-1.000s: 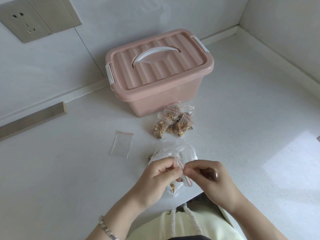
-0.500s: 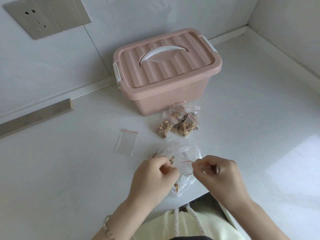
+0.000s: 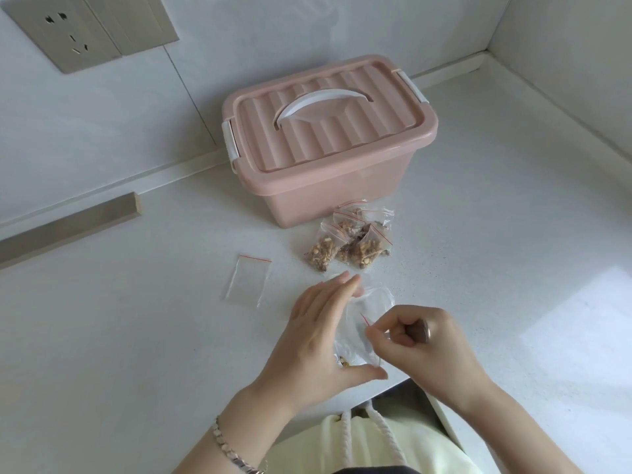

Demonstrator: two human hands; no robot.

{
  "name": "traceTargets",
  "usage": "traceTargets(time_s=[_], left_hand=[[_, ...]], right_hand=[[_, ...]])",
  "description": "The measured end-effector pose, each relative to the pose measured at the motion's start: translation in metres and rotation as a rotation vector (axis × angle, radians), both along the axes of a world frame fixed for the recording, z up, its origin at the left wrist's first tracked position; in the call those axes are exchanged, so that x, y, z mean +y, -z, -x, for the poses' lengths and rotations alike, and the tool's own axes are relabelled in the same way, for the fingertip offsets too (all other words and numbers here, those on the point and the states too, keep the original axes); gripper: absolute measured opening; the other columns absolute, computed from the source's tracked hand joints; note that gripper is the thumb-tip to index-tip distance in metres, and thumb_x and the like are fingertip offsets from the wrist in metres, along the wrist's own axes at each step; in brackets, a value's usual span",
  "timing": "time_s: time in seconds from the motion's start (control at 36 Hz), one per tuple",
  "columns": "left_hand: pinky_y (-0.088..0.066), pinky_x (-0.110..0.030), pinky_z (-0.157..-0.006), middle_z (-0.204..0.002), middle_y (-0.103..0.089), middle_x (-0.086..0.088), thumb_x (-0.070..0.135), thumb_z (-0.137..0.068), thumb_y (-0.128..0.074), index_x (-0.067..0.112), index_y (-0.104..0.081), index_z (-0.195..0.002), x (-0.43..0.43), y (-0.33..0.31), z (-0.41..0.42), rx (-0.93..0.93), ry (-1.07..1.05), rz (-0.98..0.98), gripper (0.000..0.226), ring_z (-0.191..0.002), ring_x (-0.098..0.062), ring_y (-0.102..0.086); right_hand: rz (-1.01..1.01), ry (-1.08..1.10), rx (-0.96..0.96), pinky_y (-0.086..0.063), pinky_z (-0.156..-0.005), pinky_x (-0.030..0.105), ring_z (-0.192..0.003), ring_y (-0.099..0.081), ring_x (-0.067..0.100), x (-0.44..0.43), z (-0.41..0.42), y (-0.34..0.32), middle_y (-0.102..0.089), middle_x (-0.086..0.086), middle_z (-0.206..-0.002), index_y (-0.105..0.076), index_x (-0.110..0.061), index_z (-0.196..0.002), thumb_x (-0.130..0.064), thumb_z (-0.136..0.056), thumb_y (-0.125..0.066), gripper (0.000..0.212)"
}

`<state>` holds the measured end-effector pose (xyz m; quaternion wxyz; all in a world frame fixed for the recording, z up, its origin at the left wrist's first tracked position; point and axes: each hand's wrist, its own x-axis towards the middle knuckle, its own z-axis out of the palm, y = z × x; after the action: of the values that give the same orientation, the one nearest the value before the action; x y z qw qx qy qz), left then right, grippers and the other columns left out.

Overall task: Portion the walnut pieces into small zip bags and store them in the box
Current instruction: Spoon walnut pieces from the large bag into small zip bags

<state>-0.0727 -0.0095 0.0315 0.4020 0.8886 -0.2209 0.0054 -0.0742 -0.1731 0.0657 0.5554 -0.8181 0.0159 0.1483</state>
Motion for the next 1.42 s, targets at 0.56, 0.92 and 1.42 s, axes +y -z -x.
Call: traceTargets(time_s=[0.56, 0.92, 1.42], left_hand=[[-0.03, 0.007, -0.074, -0.09, -0.051, 0.022, 0.055, -0.071, -0.058, 0.03, -0.046, -0.101, 0.017, 0.023, 0.015, 0.06, -0.236, -0.098, 0.041, -0.087, -0.001, -0.05], [-0.024, 0.003, -0.087, -0.114, -0.05, 0.007, 0.032, -0.072, -0.076, 0.039, -0.058, -0.088, 0.039, 0.082, 0.036, 0.602, -0.35, 0.001, 0.025, -0.109, 0.012, -0.038], [-0.029, 0.008, -0.075, -0.111, -0.05, 0.007, 0.023, -0.077, -0.073, 0.028, -0.065, -0.085, 0.011, 0.084, 0.027, 0.79, -0.464, 0.166, 0.012, -0.109, -0.004, -0.05]], right_hand=[[-0.035, 0.111, -0.092, -0.037, -0.064, 0.01, -0.065, -0.053, -0.001, -0.017, 0.006, 0.027, -0.056, -0.018, -0.077, -0.06, -0.027, -0.067, -0.066, -0.086, -0.025, 0.056], [0.042, 0.275, 0.094, -0.052, -0.075, 0.038, -0.06, -0.063, 0.013, -0.043, 0.034, 0.069, -0.066, 0.003, -0.058, -0.062, -0.012, -0.062, -0.051, -0.079, -0.036, 0.05], [0.065, 0.329, 0.026, -0.042, -0.059, 0.016, -0.057, -0.059, 0.011, -0.03, 0.041, 0.075, -0.063, 0.004, -0.055, -0.057, -0.012, -0.058, -0.049, -0.083, -0.034, 0.051]])
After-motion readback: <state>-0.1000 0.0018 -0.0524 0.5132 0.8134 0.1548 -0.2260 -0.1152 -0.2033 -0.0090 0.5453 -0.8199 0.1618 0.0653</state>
